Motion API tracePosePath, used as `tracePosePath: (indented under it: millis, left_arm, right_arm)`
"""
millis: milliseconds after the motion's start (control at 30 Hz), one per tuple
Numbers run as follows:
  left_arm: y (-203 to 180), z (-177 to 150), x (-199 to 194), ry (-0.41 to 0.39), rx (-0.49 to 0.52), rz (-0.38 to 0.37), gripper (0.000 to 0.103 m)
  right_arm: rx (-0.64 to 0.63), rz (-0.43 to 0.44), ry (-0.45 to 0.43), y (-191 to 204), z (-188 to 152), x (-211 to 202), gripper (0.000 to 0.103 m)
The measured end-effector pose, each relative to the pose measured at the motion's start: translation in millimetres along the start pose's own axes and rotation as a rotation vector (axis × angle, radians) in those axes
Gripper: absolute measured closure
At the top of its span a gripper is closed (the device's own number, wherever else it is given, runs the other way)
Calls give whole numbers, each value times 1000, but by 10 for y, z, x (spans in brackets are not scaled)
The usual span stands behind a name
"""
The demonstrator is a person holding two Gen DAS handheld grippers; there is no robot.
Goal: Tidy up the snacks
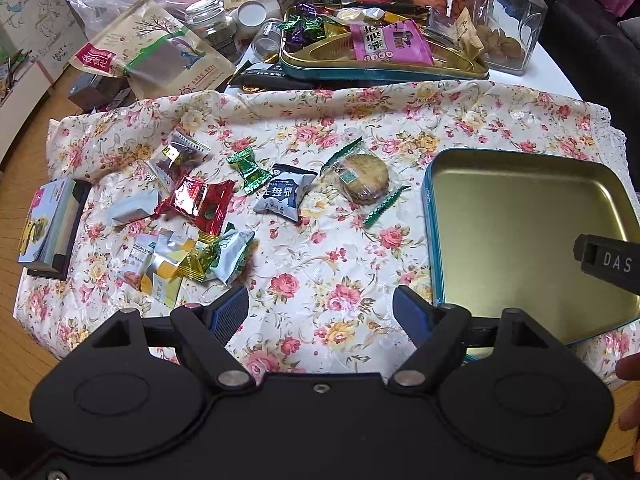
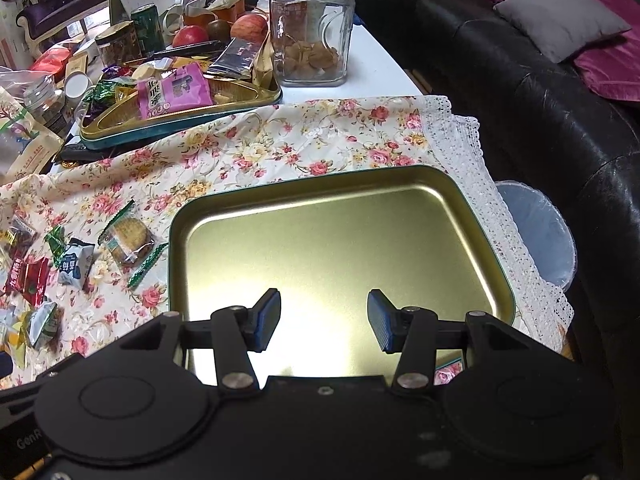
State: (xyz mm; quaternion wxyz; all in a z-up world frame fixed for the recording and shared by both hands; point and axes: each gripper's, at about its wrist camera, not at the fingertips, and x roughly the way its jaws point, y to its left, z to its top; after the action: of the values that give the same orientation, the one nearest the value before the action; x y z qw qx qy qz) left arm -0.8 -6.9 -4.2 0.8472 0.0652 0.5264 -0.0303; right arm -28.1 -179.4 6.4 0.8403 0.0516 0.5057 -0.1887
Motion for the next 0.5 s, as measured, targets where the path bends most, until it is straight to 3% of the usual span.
tracePosePath:
  millis: [500]
  left_arm:
    - [-22, -10, -5, -2, 17, -14, 23]
  right_arm:
    - [-6, 6, 1, 3, 0, 2, 54]
